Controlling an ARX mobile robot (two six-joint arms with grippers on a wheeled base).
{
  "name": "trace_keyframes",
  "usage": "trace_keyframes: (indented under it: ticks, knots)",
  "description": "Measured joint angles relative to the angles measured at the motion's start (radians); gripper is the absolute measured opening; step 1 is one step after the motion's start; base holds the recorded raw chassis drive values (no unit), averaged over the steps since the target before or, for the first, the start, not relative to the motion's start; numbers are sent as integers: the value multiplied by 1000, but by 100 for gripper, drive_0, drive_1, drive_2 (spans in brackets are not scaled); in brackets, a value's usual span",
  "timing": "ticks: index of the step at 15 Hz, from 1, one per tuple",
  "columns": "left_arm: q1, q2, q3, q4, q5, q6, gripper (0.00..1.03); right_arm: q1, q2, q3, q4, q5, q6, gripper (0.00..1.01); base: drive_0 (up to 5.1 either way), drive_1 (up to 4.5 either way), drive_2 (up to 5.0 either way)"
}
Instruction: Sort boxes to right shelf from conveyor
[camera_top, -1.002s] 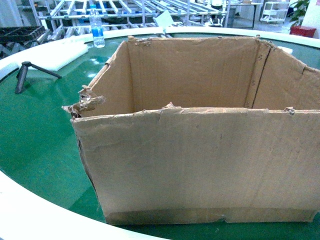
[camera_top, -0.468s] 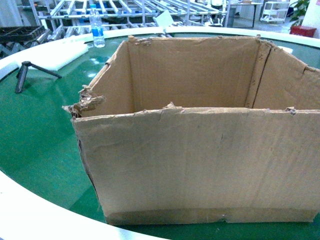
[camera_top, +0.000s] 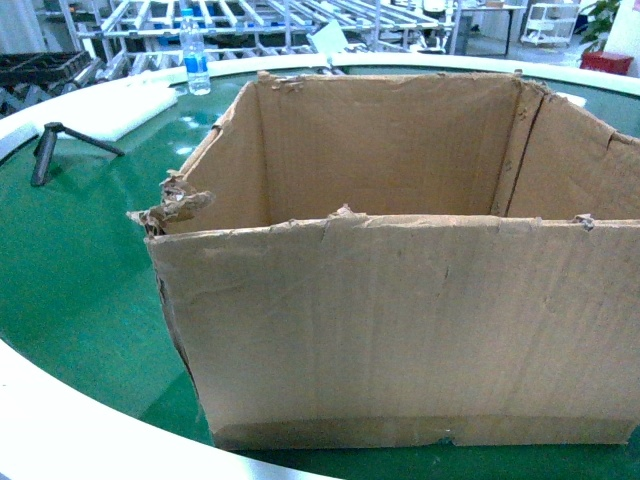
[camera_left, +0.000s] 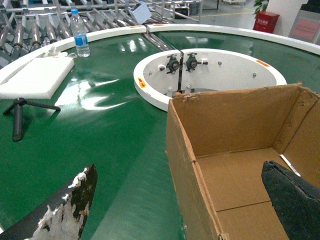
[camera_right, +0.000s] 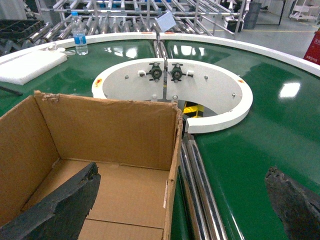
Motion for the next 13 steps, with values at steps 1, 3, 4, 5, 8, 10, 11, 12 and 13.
trace_keyframes:
  ticks: [1,3,4,5,8,10,11,12,13]
  knots:
    - [0,0,0,0,0,0,98,1,0,0,0,0,0,98,0,0,0]
    - [-1,0,0,0,1,0,98,2,0,0,0,0,0,98,0,0,0]
    - [-1,0,0,0,0,0,98,1,0,0,0,1,0,98,0,0,0]
    - [30,18,-10,-53,-8,-18,98,3,11,0,28,1,0,98,0,0,0]
    - [31,141,-13,-154,23,-89,98,87,171,105,-39,-1,10,98,0,0,0]
    - [-5,199,76,-153,8,-101,98,127,233,182,-185,-42,-35,98,0,0,0]
    - [-18,218,107,-170,7,-102,98,121,255,206,-227,-42,-56,98,0,0,0]
    - [-29,247,133,-178,5,-100,98,103,270,217,-257,-50,-71,98,0,0,0]
    - [-39,282,163,-209,5,-100,98,86,283,225,-283,-60,-82,98,0,0,0]
